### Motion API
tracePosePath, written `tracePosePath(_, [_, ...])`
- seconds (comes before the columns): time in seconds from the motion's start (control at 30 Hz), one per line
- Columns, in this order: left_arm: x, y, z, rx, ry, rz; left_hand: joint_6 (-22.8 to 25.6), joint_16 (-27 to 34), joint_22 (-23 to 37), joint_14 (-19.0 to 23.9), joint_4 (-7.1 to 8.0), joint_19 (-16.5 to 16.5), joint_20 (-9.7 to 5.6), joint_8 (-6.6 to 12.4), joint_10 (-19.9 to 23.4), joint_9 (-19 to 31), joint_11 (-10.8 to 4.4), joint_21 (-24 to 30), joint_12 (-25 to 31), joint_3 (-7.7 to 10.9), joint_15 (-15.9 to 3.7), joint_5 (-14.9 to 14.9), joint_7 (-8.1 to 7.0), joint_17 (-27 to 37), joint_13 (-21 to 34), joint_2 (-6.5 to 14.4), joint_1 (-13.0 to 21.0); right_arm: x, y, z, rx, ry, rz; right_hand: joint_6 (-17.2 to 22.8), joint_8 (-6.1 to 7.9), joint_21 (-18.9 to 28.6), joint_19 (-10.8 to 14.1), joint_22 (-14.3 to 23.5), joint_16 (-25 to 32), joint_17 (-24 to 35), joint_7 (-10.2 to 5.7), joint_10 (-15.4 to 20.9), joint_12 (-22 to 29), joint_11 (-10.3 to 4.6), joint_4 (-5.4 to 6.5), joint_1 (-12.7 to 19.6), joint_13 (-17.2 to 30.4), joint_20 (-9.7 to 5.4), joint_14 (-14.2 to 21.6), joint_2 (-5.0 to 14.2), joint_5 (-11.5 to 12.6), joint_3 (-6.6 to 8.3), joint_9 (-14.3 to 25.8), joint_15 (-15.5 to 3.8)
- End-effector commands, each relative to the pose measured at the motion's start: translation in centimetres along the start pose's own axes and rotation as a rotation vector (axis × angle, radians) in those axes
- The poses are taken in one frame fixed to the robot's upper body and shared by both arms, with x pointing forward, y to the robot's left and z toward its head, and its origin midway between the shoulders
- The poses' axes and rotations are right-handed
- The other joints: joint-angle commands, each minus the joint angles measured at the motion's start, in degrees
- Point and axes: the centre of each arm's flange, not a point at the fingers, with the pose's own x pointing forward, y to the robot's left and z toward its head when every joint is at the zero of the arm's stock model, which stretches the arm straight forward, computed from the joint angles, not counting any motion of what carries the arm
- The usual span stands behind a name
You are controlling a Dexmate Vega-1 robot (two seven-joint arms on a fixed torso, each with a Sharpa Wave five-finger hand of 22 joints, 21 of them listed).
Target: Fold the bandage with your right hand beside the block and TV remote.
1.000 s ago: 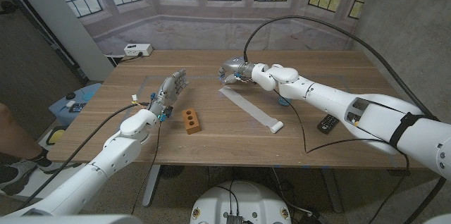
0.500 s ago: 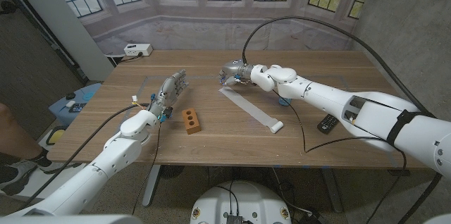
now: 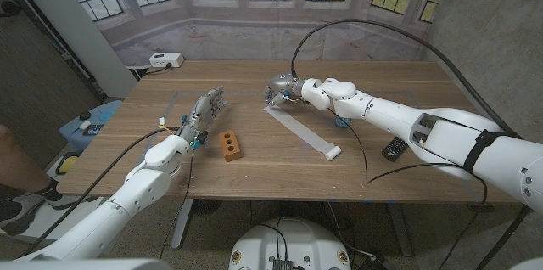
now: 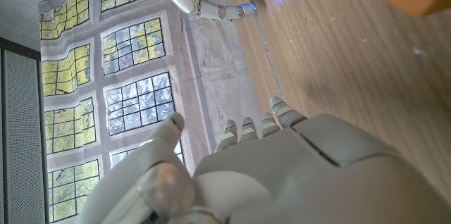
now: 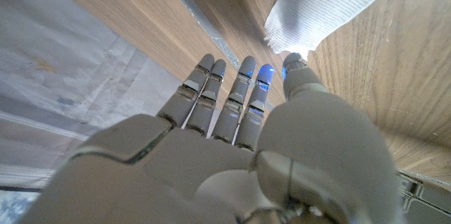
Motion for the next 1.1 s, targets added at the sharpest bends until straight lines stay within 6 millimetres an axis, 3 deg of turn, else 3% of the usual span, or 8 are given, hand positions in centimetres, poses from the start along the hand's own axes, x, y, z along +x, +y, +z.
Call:
tracePosePath(0.03, [-0.1, -0.06, -0.01, -0.001, 0.001, 0.001, 0.26, 0.03, 0.29, 0.09, -0.05, 0.12, 0.22, -0.01, 0.39, 0.18, -0.25, 0.27, 0.18, 0.38, 0.07, -0.11, 0.01, 0.16, 0.07, 0.27, -0.29, 0.19, 0.46, -0.1, -0.003, 0.002, -0.001, 1.04, 0.24, -0.11, 0.29, 0.22, 0.59, 0.31, 0.07, 0.74, 0.35, -0.02, -0.21, 0.81, 0.22, -3.83, 0.84, 0.01, -0.16, -0.26, 0.31, -9.73])
tracePosePath(1.1, [0.05, -0.58, -0.38, -0.01, 0.007, 0.001, 0.58, 0.03, 0.3, 0.19, 0.04, 0.13, 0.31, 0.01, 0.54, 0.19, -0.07, 0.25, 0.09, 0.52, 0.06, -0.11, 0.0, 0.2, 0.08, 0.25, -0.54, 0.29, 1.29, 0.71, -0.004, -0.001, 0.002, 3.54, 0.17, -0.05, 0.79, 0.25, 1.29, 0.85, -0.52, 3.28, 0.77, -0.63, -0.34, 2.35, 0.32, -4.12, 3.0, 0.27, -0.13, 0.01, 0.3, -10.0])
